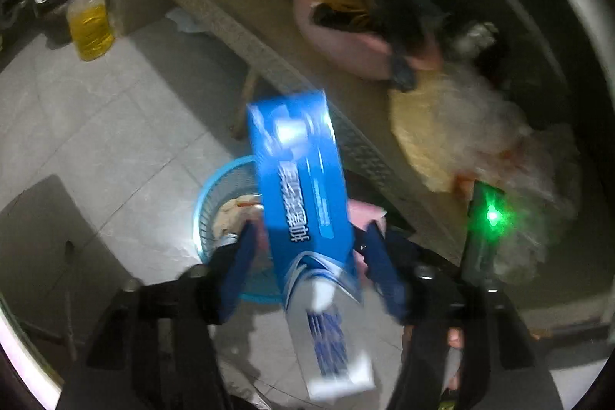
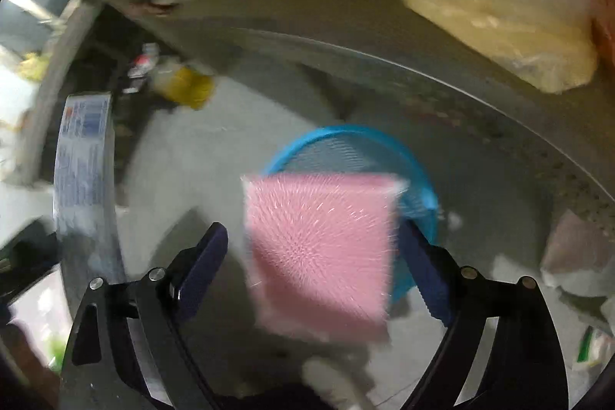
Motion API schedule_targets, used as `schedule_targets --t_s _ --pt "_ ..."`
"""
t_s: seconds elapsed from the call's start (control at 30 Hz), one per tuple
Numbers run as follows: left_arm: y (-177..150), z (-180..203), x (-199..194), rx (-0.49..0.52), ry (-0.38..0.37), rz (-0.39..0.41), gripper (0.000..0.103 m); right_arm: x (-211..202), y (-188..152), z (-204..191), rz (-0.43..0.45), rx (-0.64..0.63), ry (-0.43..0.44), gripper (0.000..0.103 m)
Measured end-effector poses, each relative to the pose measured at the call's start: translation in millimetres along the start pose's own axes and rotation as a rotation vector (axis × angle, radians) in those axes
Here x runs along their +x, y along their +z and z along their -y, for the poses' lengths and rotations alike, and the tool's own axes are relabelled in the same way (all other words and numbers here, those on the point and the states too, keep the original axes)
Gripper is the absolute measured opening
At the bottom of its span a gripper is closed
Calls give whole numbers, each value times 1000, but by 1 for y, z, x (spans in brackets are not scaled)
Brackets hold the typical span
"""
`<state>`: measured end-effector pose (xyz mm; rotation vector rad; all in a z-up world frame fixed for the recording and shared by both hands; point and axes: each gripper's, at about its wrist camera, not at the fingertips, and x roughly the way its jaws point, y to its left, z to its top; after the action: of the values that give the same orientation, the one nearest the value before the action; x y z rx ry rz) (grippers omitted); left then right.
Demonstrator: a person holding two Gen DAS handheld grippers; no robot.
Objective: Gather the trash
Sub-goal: 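Open both grippers over the blue wastebasket to drop box and sponge, then move both tools back over the table toward the green bottle and red bag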
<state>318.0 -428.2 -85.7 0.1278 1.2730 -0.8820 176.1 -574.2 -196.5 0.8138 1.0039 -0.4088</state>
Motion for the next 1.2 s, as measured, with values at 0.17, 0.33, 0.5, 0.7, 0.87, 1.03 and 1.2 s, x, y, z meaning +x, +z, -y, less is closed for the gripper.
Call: schedule_targets --t_s 0.17,0.33,0.5,0.7,0.87,1.03,1.2 --pt "-2 -5 0 -23 -16 18 65 9 -15 22 8 40 -30 86" --pt "-16 5 -26 16 -23 61 65 -16 -47 31 40 36 -38 86" --pt "-42 21 -67 80 -39 110 65 -46 -76 35 61 24 -37 86" --pt "-92 21 -140 128 -34 224 72 -101 -103 4 117 -73 -48 87" --pt "-136 7 -202 109 20 339 80 -159 -120 -28 200 -197 13 91" --pt "-187 -11 -258 74 80 455 89 -206 -131 -67 296 -291 78 93" --pt "-230 -32 -299 28 134 541 94 -224 -146 -105 321 -376 113 93"
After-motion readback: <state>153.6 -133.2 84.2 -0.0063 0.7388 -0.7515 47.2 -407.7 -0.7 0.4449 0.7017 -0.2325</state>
